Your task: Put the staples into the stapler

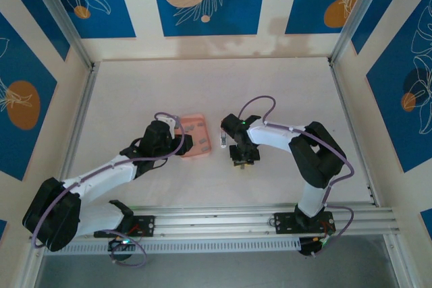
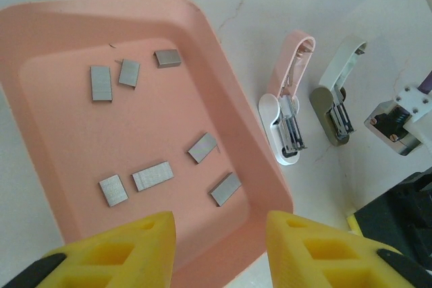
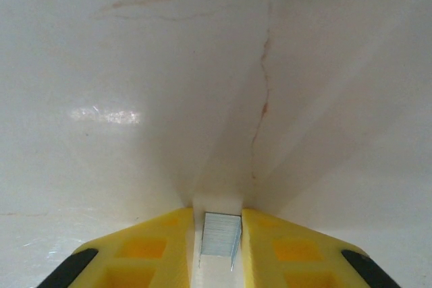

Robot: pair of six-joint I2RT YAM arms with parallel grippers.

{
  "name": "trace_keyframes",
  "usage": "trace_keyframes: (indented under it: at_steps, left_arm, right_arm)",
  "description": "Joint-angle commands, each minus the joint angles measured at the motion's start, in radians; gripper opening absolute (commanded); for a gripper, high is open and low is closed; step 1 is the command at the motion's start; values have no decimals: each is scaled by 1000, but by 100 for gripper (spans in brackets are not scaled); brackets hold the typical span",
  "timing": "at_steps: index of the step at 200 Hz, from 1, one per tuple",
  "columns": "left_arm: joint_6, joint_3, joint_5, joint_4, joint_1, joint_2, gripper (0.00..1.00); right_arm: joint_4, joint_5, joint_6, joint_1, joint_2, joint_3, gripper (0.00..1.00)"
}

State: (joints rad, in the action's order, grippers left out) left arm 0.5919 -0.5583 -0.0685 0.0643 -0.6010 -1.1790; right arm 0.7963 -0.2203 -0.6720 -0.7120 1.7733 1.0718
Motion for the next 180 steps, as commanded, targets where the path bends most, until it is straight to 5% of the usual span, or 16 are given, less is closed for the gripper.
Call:
trace_keyframes:
  at_steps: [1, 180]
  left_arm:
    - [-16, 8, 16, -1, -12, 24, 39]
    - [63, 121, 100, 166, -9, 93, 42]
  right_arm:
    - [-16, 20, -3, 4, 43, -6, 23]
    - [-249, -227, 3, -76, -228, -62, 17]
